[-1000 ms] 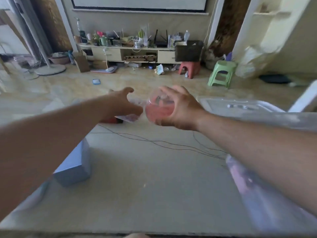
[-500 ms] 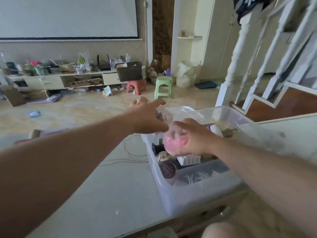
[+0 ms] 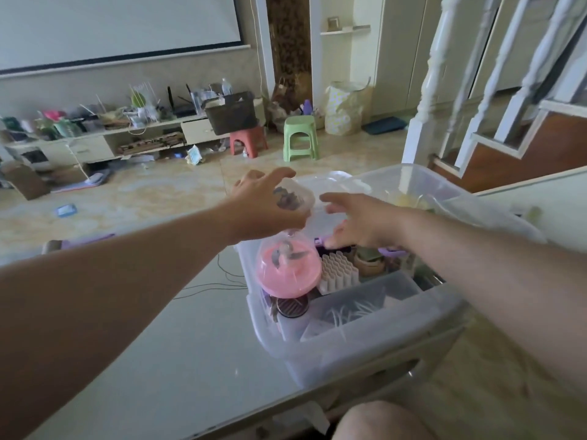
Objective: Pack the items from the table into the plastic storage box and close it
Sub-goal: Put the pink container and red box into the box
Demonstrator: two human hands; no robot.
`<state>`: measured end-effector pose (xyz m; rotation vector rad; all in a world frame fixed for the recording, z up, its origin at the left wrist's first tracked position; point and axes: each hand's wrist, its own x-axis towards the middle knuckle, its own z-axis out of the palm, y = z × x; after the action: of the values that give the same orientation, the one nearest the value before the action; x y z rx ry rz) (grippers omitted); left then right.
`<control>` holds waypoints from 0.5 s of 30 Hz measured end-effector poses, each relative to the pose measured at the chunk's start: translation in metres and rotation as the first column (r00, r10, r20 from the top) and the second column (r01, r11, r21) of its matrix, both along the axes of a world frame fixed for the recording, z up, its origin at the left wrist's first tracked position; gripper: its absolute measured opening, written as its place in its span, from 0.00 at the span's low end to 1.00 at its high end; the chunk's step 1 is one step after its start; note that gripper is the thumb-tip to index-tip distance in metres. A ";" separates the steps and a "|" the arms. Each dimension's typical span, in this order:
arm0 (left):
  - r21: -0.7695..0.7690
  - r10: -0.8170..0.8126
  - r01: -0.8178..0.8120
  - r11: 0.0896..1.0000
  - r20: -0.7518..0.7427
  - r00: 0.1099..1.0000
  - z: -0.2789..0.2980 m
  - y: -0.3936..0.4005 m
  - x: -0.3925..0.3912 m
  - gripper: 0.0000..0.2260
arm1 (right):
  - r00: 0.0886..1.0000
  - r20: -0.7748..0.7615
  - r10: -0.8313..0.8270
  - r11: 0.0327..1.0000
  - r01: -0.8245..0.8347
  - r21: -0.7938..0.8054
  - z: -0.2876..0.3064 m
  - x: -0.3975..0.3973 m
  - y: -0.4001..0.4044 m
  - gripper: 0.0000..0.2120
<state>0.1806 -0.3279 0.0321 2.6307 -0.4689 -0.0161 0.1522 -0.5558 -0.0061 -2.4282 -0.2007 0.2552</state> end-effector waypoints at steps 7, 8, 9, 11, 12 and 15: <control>0.145 -0.049 0.044 0.988 0.029 0.998 -0.019 -0.077 -0.005 0.43 | 0.964 -0.233 -0.130 0.810 0.239 0.535 -0.007 -0.014 -0.026 0.31; 0.190 -0.037 0.034 0.981 0.012 0.999 -0.025 -0.085 -0.003 0.43 | 0.951 -0.282 -0.129 0.740 0.282 0.611 -0.009 -0.013 -0.028 0.26; 0.244 -0.053 0.051 0.968 0.003 0.999 -0.030 -0.090 -0.001 0.40 | 0.936 -0.320 -0.147 0.687 0.329 0.647 -0.011 -0.011 -0.030 0.23; 0.319 -0.093 0.098 0.943 -0.029 0.995 -0.039 -0.094 0.004 0.31 | 0.911 -0.328 -0.249 0.666 0.407 0.625 -0.017 -0.007 -0.036 0.24; 0.309 -0.080 0.096 0.946 -0.066 0.995 -0.043 -0.092 0.005 0.30 | 0.909 -0.291 -0.299 0.710 0.416 0.568 -0.020 -0.007 -0.038 0.27; 0.284 -0.060 0.091 0.955 -0.113 0.992 -0.049 -0.081 0.008 0.35 | 0.913 -0.136 -0.385 0.799 0.404 0.446 -0.027 -0.001 -0.041 0.31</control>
<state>0.1881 -0.4093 -0.0168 2.8764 -0.5687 -0.2632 0.1511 -0.5973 -0.0335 -1.9208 0.2446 0.0518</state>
